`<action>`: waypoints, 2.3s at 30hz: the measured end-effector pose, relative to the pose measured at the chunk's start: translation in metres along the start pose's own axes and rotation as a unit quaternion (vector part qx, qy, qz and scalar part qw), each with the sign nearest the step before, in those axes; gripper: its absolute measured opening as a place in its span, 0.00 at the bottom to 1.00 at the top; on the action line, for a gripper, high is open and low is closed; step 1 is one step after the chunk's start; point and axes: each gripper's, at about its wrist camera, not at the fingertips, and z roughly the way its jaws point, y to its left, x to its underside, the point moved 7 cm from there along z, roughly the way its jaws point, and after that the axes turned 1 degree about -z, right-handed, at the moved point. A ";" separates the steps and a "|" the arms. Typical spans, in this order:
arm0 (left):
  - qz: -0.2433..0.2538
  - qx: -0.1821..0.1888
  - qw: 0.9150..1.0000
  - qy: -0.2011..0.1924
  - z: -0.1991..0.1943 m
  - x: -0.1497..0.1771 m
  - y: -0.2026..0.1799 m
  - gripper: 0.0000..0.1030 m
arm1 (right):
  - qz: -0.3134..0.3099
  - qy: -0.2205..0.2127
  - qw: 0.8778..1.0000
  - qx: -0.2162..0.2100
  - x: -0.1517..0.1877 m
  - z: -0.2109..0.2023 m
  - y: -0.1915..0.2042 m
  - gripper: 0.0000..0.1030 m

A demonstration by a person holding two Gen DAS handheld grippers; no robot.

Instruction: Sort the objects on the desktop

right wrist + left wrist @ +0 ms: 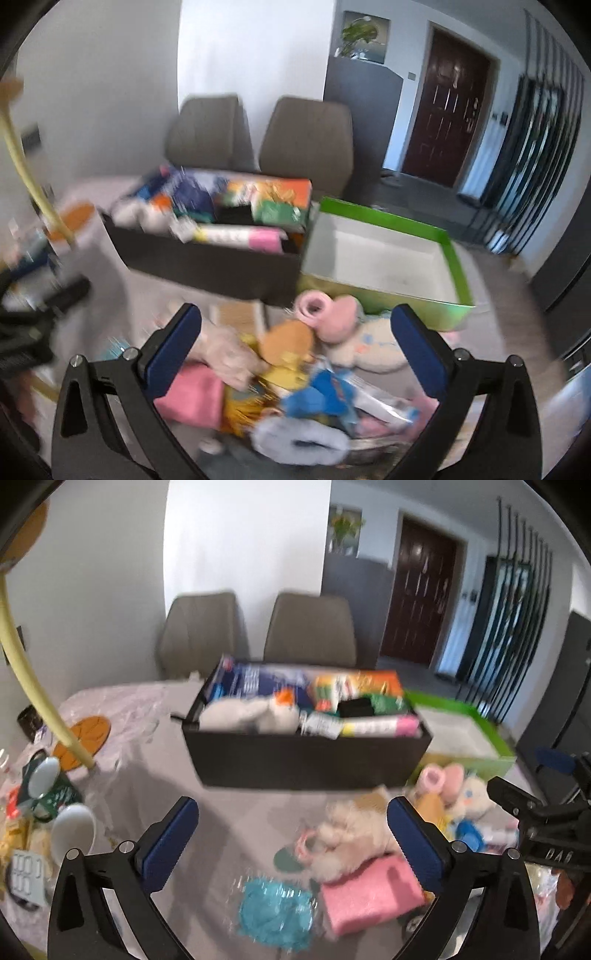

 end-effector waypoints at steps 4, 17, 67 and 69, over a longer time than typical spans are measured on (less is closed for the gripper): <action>-0.002 0.000 0.996 0.085 0.016 0.012 0.005 0.99 | -0.020 0.019 0.999 -0.023 0.013 0.004 0.006 1.00; -0.016 0.082 0.995 0.047 0.006 0.017 -0.004 0.99 | 0.049 -0.001 0.986 -0.161 0.028 -0.008 0.011 1.00; -0.024 0.130 0.989 0.066 0.068 0.012 -0.002 0.66 | 0.153 0.148 0.935 -0.285 0.042 0.071 0.032 0.65; -0.023 0.134 0.988 0.070 0.071 0.013 -0.003 0.66 | 0.152 0.156 0.935 -0.281 0.045 0.076 0.032 0.64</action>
